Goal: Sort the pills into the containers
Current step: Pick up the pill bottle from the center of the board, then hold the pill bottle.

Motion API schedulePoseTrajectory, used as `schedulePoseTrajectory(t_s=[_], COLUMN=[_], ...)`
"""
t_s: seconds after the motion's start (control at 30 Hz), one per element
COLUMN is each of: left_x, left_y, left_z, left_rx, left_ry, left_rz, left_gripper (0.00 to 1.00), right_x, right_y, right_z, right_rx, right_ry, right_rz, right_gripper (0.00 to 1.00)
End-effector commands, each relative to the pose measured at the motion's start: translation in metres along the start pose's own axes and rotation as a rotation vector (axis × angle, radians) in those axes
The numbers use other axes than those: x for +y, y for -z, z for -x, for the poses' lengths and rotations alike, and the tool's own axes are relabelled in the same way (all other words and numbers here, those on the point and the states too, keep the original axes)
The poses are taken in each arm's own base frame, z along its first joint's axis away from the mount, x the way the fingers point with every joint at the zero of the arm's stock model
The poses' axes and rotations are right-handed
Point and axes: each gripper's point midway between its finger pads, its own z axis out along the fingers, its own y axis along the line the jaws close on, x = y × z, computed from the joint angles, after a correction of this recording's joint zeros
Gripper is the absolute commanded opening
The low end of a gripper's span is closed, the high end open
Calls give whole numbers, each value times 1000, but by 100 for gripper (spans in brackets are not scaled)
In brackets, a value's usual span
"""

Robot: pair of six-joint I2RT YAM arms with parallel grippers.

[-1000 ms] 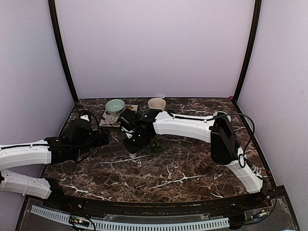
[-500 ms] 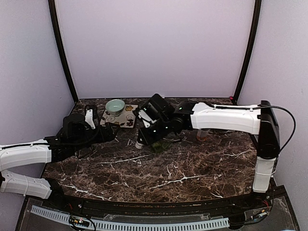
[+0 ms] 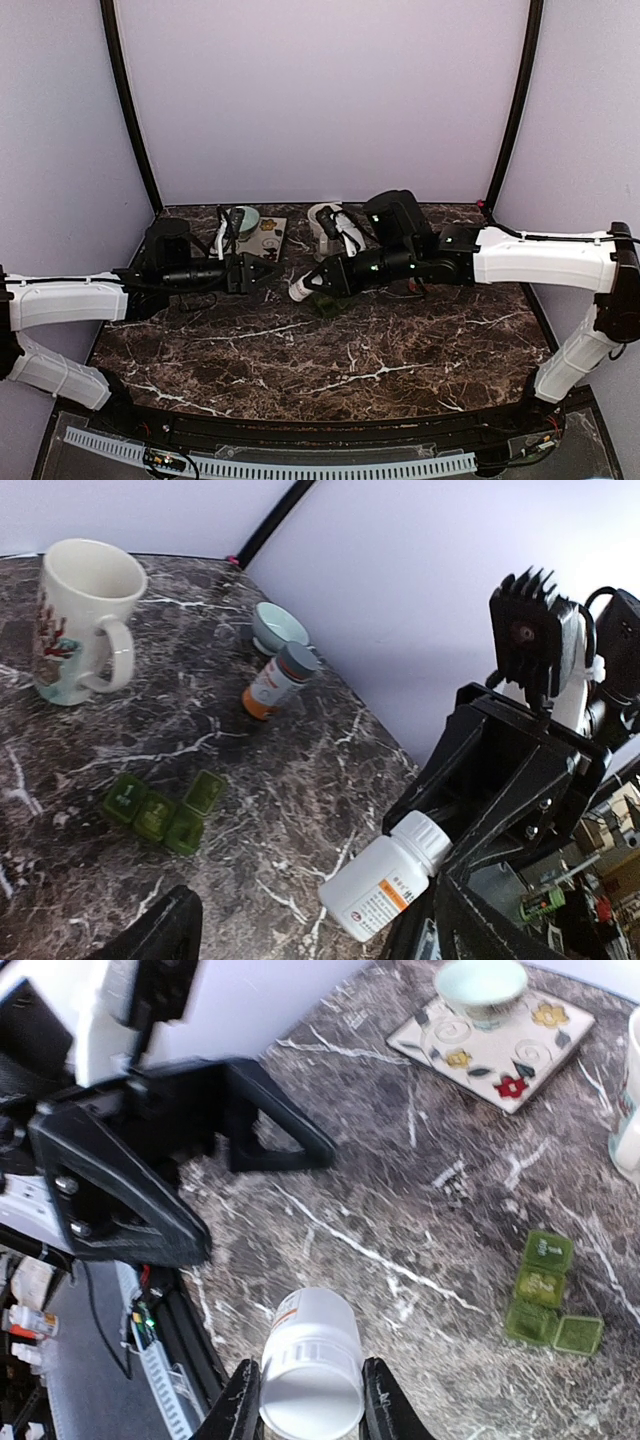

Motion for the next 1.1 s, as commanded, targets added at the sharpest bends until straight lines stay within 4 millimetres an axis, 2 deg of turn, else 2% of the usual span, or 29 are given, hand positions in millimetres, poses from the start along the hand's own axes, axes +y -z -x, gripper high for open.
schedulePoseTrajectory(t_s=[0.0, 0.23, 0.3, 0.6, 0.97, 1.07], left_x=[-42, -53, -57, -78, -80, -82], left_y=[-3, -11, -11, -8, -9, -9], left_z=[10, -1, -1, -6, -9, -8], left_rx=[47, 126, 132, 188, 207, 203], left_ry=[-34, -6, -3, -11, 3, 2], left_rz=[-217, -334, -369, -530, -570, -580], left_gripper=[83, 84, 83, 63, 61, 55], right_x=[32, 41, 36, 30, 28, 27], right_y=[26, 33, 28, 31, 35, 35], right_z=[34, 39, 28, 32, 36, 35], right_rx=[-144, -169, -146, -164, -182, -183], right_ry=[6, -2, -14, -64, -100, -110], right_rz=[151, 204, 205, 261, 305, 309], right_gripper=[0, 0, 0, 0, 0, 0])
